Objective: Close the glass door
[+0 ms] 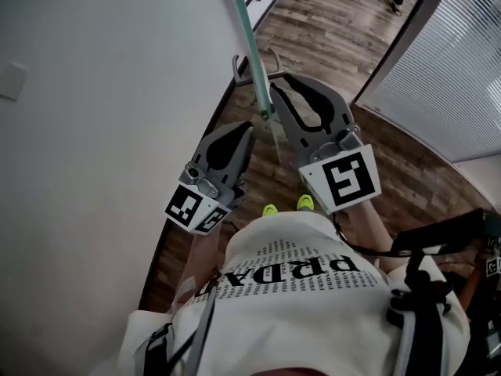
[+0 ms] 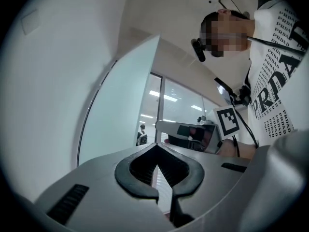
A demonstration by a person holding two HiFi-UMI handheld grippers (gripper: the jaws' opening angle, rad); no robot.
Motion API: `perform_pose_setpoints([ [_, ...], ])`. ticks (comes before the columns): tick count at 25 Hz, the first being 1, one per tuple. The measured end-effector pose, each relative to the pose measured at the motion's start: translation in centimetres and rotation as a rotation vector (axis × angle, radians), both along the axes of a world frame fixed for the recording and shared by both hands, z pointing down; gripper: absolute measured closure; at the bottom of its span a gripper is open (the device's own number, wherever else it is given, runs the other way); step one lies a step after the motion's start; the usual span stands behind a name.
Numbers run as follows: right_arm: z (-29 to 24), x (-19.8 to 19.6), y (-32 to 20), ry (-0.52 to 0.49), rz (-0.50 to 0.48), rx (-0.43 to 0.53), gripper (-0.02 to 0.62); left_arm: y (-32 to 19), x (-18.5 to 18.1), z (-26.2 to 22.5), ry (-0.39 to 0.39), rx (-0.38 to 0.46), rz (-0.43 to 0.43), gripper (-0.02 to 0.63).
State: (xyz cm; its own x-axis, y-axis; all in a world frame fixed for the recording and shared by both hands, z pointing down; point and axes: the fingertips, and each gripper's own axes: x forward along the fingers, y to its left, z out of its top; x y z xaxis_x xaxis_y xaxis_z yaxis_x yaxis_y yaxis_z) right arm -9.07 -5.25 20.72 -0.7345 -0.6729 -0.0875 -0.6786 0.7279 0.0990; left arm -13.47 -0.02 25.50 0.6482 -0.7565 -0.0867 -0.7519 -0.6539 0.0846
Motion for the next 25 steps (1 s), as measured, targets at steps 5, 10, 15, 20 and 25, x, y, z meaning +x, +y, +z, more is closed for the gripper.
perform_pose_setpoints([
  [5,-0.3,-0.5,-1.2,0.045,-0.038,0.022,0.520,0.0,0.1,-0.6,-0.027,0.015,-0.080,0.614],
  [10,-0.5,-2.1,-1.4,0.091,-0.089,0.058,0.520,-1.3,0.4,-0.9,-0.033,0.035,-0.129,0.615],
  [15,-1.3,-1.8,-0.7,0.116,-0.017,0.119,0.520,-1.4,0.8,-1.5,-0.046,0.048,-0.097,0.614],
  [20,-0.4,-1.3,0.6,0.036,0.005,0.064,0.522,-1.9,1.0,-0.1,-0.074,0.059,-0.013,0.614],
  [25,-0.7,-0.4,1.5,0.042,0.017,0.039,0.522,-3.1,2.6,-1.4,-0.084,0.094,0.051,0.614],
])
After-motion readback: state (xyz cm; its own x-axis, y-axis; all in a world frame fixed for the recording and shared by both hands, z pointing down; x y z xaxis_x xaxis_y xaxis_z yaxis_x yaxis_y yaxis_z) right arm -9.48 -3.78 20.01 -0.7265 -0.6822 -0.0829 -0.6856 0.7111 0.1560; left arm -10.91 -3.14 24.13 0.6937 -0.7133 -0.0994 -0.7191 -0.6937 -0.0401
